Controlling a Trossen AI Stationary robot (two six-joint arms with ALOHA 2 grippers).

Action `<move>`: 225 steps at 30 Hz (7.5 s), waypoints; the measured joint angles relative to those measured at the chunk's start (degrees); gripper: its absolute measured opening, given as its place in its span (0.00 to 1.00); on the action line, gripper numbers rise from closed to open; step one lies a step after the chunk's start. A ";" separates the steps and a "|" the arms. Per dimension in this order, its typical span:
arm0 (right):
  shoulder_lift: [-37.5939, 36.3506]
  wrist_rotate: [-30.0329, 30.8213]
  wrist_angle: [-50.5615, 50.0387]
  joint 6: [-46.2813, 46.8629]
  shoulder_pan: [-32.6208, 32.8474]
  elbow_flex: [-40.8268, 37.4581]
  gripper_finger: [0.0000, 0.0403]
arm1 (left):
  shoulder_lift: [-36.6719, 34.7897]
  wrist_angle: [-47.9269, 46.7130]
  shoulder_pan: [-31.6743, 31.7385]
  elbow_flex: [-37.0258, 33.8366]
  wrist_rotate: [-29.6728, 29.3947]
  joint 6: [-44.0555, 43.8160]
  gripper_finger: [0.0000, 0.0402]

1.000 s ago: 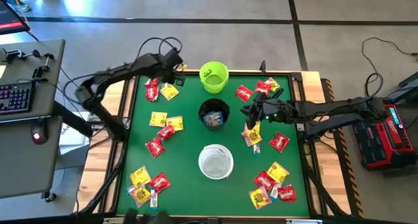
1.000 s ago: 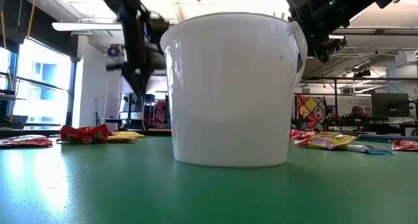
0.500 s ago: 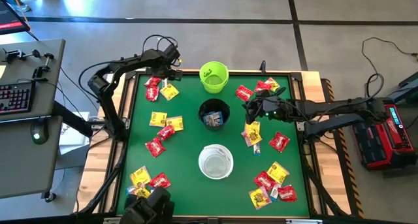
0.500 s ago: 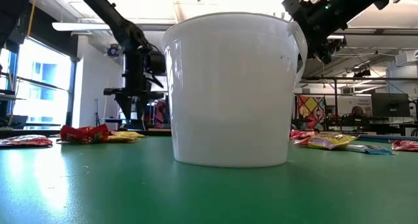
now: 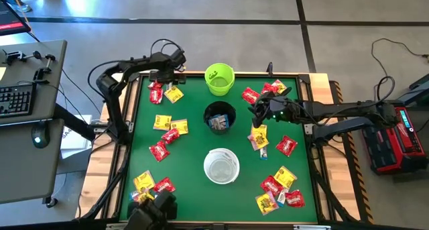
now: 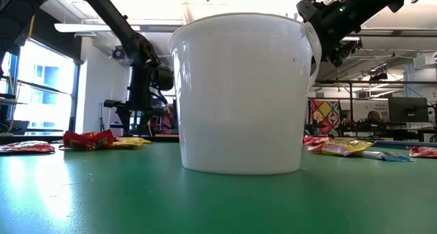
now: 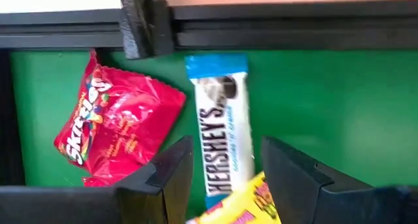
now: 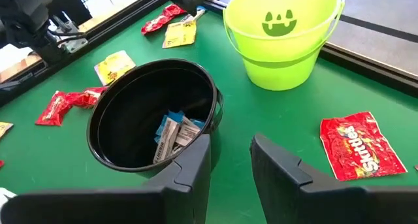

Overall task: Sort candy by brand, put in halloween buckets
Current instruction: Put the white chocolate into the black bucket

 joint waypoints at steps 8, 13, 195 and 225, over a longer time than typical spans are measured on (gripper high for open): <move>-0.11 -0.66 0.11 1.72 0.00 0.00 0.25 | 2.27 3.66 2.38 0.02 1.75 1.43 0.42; -0.11 -0.68 0.31 2.83 0.01 0.02 0.25 | 3.72 3.39 2.53 0.33 2.18 1.98 0.42; 0.04 3.27 3.75 0.16 -1.33 0.04 0.25 | -22.70 11.36 -20.36 -12.04 11.58 31.03 0.44; 0.04 3.10 3.72 2.36 -1.38 0.02 0.48 | -14.56 33.52 -19.46 -26.25 10.11 28.28 0.57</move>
